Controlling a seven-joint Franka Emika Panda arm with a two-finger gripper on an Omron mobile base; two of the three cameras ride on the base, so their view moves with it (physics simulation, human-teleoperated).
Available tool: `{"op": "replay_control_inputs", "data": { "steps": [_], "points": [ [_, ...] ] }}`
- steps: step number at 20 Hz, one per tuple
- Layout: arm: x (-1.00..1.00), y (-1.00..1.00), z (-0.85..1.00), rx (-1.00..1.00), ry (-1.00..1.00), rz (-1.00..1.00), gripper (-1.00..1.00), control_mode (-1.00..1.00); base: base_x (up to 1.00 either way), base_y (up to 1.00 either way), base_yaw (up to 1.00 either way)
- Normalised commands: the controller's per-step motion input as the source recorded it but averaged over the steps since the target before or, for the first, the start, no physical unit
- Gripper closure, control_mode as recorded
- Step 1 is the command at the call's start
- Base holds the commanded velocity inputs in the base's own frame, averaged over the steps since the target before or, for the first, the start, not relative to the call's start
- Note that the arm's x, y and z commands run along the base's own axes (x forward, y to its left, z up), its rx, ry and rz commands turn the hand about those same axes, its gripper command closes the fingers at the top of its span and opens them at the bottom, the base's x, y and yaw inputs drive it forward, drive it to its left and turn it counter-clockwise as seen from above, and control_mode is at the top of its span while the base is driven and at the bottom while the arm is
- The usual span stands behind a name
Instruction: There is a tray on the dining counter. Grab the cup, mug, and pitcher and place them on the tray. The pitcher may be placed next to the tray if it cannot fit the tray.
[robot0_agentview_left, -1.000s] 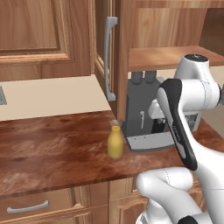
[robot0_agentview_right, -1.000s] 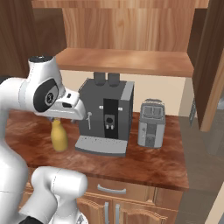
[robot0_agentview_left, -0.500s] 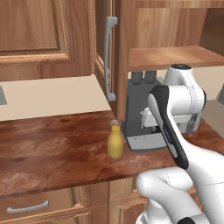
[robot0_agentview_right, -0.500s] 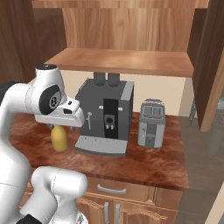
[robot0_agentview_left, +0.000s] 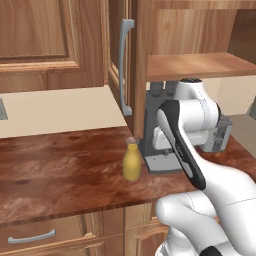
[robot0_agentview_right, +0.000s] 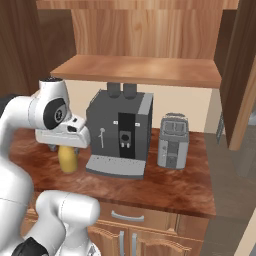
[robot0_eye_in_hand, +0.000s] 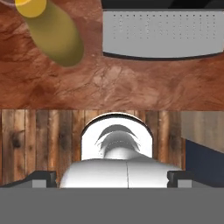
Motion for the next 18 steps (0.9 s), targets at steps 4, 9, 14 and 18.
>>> {"op": "replay_control_inputs", "data": {
  "steps": [4, 9, 14, 18],
  "points": [
    [0.12, 0.04, -0.03, 0.00, 0.01, 0.00, -1.00, -1.00, 0.00, 0.00, 0.00],
    [0.32, 0.02, -0.02, 0.01, 0.00, -0.01, -1.00, -1.00, 0.00, 0.00, 0.00],
    [0.30, 0.16, -0.14, 0.00, 0.03, 0.00, -1.00, -1.00, 0.00, 0.00, 0.00],
    [0.28, 0.14, -0.01, 0.00, 0.02, 0.00, -1.00, -1.00, 0.00, 0.00, 0.00]
  ]
}}
